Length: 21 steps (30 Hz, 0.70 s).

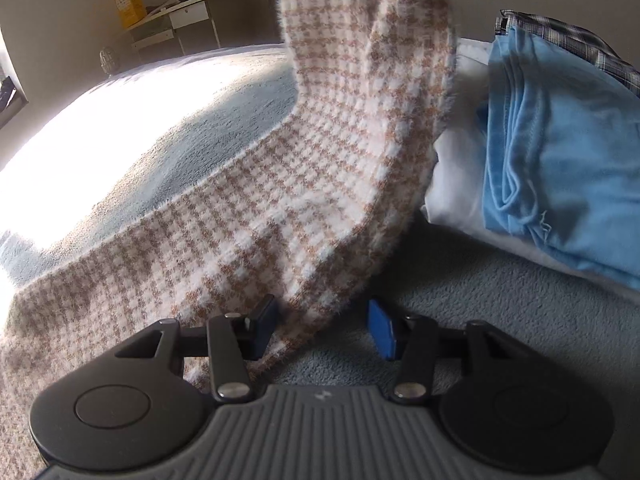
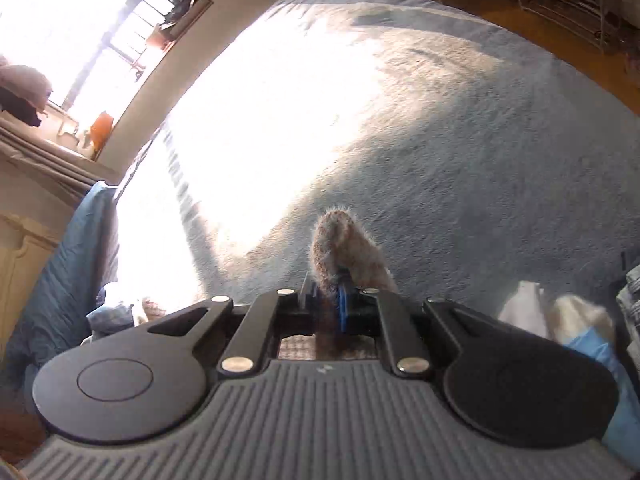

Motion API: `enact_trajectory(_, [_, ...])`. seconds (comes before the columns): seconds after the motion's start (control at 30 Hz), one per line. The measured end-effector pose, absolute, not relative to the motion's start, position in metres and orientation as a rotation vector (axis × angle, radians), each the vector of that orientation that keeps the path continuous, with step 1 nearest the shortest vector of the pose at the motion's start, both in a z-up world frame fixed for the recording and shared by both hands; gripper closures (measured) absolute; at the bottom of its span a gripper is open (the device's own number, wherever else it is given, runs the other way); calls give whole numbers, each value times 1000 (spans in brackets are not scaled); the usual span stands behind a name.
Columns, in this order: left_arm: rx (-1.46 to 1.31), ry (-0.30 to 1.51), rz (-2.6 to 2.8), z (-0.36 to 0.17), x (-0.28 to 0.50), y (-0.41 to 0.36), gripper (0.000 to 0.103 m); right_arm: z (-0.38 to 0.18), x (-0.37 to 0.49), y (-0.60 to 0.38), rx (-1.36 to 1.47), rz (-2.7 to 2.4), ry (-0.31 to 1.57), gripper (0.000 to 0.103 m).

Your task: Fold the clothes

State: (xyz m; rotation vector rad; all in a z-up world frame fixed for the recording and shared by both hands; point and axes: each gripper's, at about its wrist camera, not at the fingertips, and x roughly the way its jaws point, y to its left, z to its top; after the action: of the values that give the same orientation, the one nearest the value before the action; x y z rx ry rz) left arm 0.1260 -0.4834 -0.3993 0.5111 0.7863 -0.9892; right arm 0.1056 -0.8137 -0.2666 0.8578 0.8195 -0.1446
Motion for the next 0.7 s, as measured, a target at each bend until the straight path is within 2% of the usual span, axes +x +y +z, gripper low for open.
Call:
enact_trajectory(0.43, [-169,1086,-848,-354,169,-339,58,-177,152,-648,824,269,773,95])
enact_trajectory(0.7, [-416,1222,-533,-348,175,-172,58,-179,114,-481,592,498,945,95])
